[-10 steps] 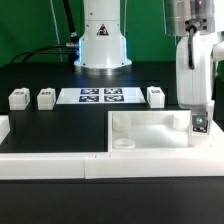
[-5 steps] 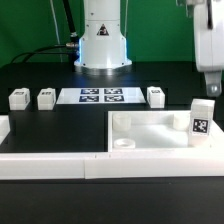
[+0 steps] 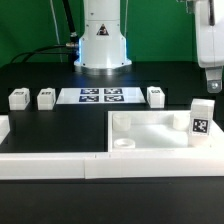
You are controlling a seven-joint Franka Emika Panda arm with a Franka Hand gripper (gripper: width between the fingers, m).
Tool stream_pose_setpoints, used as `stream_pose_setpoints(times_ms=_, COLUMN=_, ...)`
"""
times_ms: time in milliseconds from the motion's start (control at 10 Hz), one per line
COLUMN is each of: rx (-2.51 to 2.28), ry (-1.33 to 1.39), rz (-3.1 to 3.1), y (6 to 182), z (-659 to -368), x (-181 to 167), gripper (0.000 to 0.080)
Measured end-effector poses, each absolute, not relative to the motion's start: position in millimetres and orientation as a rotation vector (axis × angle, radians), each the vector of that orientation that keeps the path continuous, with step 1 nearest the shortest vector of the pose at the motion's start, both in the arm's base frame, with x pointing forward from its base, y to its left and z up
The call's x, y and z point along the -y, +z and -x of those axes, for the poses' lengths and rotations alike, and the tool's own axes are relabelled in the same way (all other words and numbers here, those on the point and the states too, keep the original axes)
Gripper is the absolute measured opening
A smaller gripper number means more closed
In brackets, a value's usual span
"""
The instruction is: Assemble square table
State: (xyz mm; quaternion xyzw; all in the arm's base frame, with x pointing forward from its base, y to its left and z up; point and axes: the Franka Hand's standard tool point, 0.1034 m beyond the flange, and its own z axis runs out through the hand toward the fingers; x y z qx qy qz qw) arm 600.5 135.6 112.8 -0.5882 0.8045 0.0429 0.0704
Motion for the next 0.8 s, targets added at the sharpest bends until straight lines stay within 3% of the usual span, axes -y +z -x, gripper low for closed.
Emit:
stream_pose_setpoints(times_ms=300, rx=-2.407, ry=0.128, rz=1.789, y=111.7, z=-598.6, x=-137.0, gripper=0.0649)
stream_pose_setpoints(times_ms=600, rx=-2.050, ry=0.038, rz=2.159, y=104.9, z=-545.4, x=-149.8, gripper=0.0649)
stream_pose_setpoints(times_ms=800, rx=-1.952, ry=0.034, rz=2.252, y=105.4, z=-551.4, x=-147.1, gripper=0.0649)
